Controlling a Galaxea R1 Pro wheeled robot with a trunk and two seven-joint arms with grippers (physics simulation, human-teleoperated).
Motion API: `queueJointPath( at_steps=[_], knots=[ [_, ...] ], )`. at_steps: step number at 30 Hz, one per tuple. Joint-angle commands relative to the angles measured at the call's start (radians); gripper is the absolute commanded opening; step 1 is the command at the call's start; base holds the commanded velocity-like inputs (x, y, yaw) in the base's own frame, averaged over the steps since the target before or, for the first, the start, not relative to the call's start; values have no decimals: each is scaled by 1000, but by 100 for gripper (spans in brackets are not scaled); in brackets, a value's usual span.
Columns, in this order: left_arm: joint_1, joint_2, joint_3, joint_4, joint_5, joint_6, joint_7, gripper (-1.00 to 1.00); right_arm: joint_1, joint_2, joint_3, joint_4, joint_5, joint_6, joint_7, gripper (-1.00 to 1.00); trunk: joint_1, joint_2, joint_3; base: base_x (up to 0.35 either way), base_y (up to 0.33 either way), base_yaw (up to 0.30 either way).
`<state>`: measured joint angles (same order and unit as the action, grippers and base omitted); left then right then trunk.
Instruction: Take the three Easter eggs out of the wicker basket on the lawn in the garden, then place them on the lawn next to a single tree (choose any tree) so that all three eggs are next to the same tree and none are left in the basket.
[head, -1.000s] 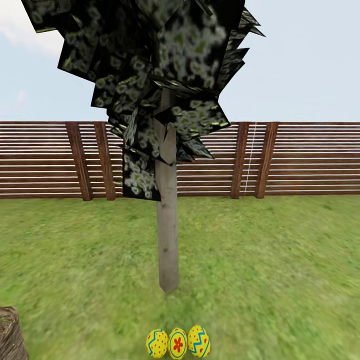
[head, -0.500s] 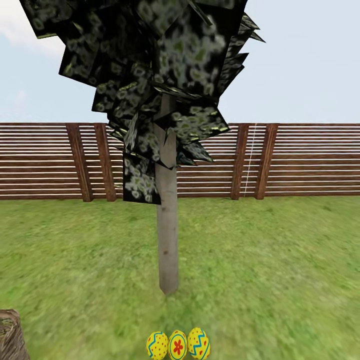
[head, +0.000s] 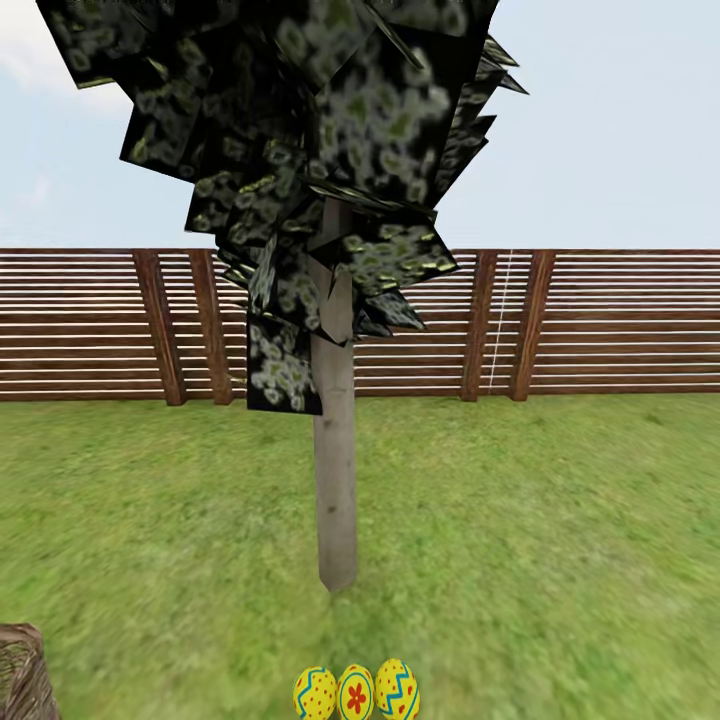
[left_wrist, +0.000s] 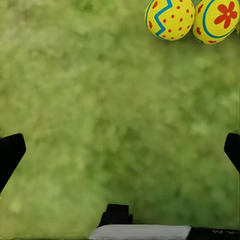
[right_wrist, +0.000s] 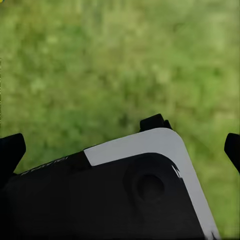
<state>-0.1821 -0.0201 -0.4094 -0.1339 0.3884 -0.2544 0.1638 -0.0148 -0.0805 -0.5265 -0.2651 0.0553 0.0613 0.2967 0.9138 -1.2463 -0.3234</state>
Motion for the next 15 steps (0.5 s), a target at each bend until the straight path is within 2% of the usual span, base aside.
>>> queueJointPath(
  at_steps=[1,5,11,15],
  knots=[
    [9,0,-8,1,7,-9,5,100,-1,1,-7,5,6,6,6,100,-4,7,2,0,0,0],
    [25,1,-8,0,6,-19,5,100,-1,1,-7,28,6,6,6,100,-19,35,15,0,0,0],
    [41,26,-9,0,6,-25,5,100,-1,-8,-3,48,6,6,6,100,-42,77,27,0,0,0],
    [44,30,-9,0,6,-25,5,100,-1,-13,-2,56,6,6,6,100,-58,105,34,0,0,0]
  ],
)
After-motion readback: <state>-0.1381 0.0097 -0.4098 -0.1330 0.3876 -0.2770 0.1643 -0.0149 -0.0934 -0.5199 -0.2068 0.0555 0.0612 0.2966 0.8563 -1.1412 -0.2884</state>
